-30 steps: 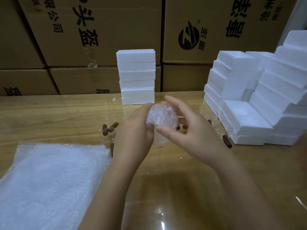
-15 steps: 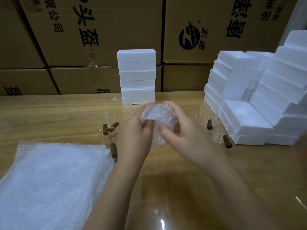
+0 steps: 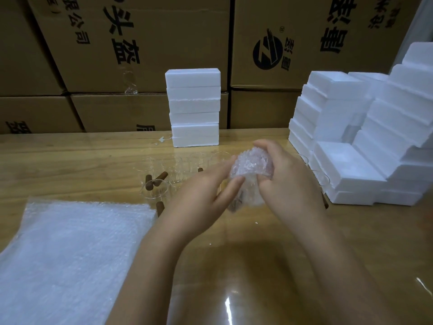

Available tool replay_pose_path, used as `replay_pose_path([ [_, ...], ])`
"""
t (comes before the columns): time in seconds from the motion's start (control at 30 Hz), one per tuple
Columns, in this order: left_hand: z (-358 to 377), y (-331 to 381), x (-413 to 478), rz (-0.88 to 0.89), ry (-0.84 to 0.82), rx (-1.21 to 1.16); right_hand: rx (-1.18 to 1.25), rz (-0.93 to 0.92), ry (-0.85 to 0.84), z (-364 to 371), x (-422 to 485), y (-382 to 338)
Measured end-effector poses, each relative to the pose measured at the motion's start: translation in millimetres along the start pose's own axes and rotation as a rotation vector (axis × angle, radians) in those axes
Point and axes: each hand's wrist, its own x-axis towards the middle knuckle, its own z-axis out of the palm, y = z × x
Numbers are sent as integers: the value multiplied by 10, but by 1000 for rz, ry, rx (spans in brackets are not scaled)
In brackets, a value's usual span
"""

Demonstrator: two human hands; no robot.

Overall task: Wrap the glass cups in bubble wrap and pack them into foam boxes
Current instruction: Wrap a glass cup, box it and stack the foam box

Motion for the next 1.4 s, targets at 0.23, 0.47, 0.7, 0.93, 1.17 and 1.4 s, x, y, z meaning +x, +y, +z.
replay_pose_path([
  [0.23,90,76,57,-91,357,196,72,-63,8,84,-54,-77],
  [0.47,109,71,60,-206,685,139,579,138,-120,171,-60,-161],
  [0.7,180,128,61,-115,509,-56,544,123,61,159,2,-22],
  [0.93,207,1,57,-105,66,-53,548,135,90,94,32,11],
  [1.17,219,-10,77,-48,65,-223,654,163,145,157,24,-2],
  [1.4,249,27,97,-134,129,-321,697,81,132,244,-31,-71],
])
